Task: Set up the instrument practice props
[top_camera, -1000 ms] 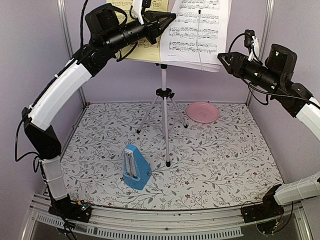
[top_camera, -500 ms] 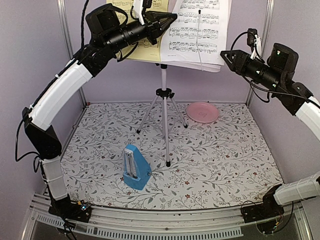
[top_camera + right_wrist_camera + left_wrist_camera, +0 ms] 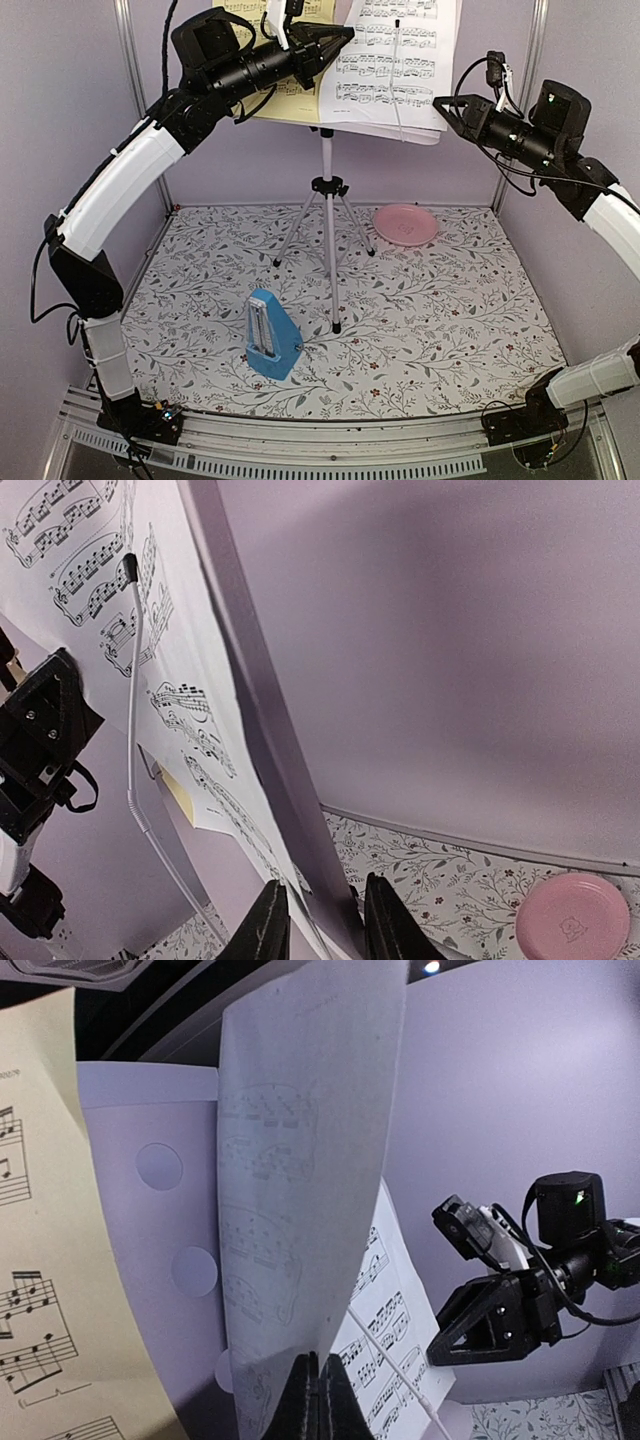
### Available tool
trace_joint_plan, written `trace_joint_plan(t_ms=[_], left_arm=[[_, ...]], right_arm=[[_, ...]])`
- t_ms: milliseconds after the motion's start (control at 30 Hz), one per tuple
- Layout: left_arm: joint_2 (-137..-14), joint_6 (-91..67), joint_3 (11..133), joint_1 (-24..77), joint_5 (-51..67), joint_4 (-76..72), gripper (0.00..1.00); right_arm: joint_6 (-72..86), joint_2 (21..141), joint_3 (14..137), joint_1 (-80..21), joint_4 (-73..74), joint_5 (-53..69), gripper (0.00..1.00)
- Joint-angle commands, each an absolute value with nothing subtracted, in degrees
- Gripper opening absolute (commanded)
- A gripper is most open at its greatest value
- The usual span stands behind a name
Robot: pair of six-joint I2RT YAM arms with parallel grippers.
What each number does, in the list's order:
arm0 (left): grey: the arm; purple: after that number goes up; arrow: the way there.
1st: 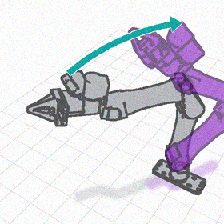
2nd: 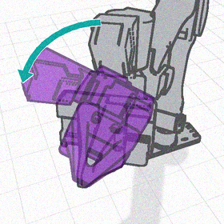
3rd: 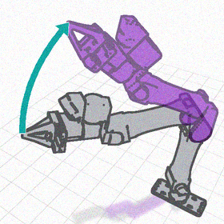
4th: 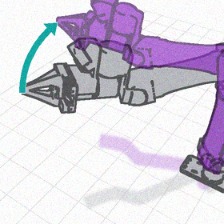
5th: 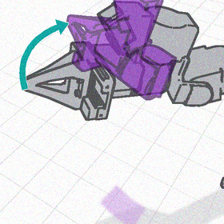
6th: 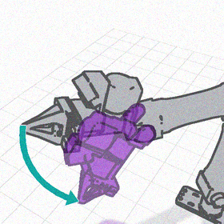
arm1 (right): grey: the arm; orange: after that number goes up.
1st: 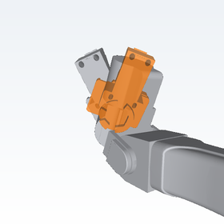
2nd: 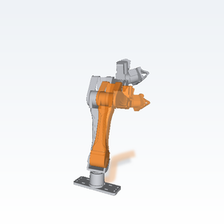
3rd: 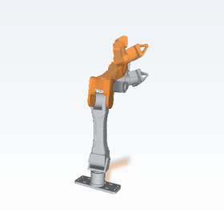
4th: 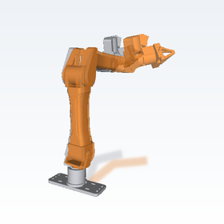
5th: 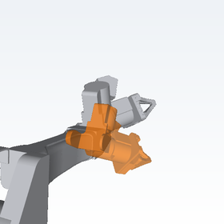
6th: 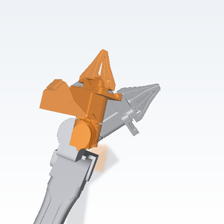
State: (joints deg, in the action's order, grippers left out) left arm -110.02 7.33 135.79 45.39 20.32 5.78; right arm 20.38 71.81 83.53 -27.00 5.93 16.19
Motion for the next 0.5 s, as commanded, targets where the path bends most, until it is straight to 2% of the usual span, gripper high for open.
trace_joint_plan(t_ms=[0, 300, 400, 467], left_arm=[[-110.81, 7.61, 135.18, 45.79, 20.47, 4.82, 0.0], [-110.78, 7.59, 135.05, 45.74, 20.41, 4.68, 0.0], [-110.87, 7.44, 135.13, 45.78, 20.39, 4.5, 0.0], [-111.0, 7.35, 135.25, 45.78, 20.39, 4.4, 0.0]], right_arm=[[20.76, 71.75, 85.78, -26.98, 4.64, 18.73, 0.27], [19.86, 68.3, 84.11, -26.98, 7.35, 13.91, 0.28], [19.95, 67.94, 83.64, -26.98, 7.8, 14.49, 0.34], [20.19, 68.09, 83.58, -26.98, 7.74, 15.39, 0.33]])
